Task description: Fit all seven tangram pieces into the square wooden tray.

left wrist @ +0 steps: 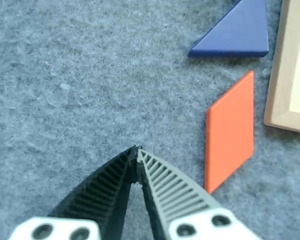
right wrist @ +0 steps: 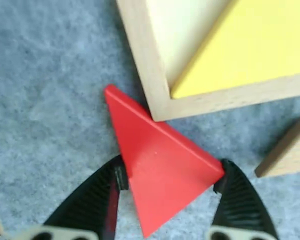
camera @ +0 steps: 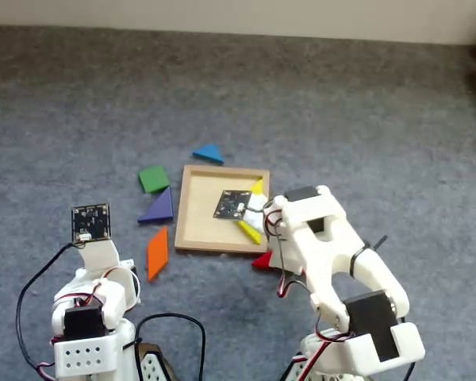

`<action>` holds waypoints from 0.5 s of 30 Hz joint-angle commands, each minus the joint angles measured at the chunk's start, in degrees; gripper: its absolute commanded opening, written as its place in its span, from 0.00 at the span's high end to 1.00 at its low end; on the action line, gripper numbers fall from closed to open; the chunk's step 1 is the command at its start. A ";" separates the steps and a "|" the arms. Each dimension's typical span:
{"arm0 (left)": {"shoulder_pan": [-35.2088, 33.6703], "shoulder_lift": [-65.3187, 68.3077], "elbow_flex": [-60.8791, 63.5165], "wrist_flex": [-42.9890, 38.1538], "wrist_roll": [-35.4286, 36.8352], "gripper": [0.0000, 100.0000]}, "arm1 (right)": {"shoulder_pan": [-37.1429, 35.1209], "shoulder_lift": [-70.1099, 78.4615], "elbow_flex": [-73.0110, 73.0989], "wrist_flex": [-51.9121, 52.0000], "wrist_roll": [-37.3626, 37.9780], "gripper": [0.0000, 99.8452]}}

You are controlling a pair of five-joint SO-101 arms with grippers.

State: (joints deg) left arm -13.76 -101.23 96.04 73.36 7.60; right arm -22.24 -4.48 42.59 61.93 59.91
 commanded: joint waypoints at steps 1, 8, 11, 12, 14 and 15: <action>0.66 -0.04 1.27 0.18 -0.09 0.99 | 0.13 -7.43 0.40 5.05 0.62 0.84; 0.66 -0.04 1.27 0.18 -0.09 0.99 | 0.13 -22.46 0.40 11.30 0.62 0.84; 0.66 -0.04 1.27 0.18 -0.09 0.99 | -0.13 -26.86 0.40 12.09 0.53 0.84; 0.66 -0.04 1.27 0.18 -0.09 0.99 | -0.13 -27.82 0.40 11.91 0.53 0.84; 0.66 -0.04 1.27 0.18 -0.09 0.99 | -0.48 -29.14 0.40 11.56 0.44 0.84; 0.66 -0.04 1.27 0.18 -0.09 0.99 | -0.75 -29.32 0.31 11.56 0.44 0.84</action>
State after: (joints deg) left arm -13.76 -101.23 96.04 73.36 7.60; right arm -22.68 -30.68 43.30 73.19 60.09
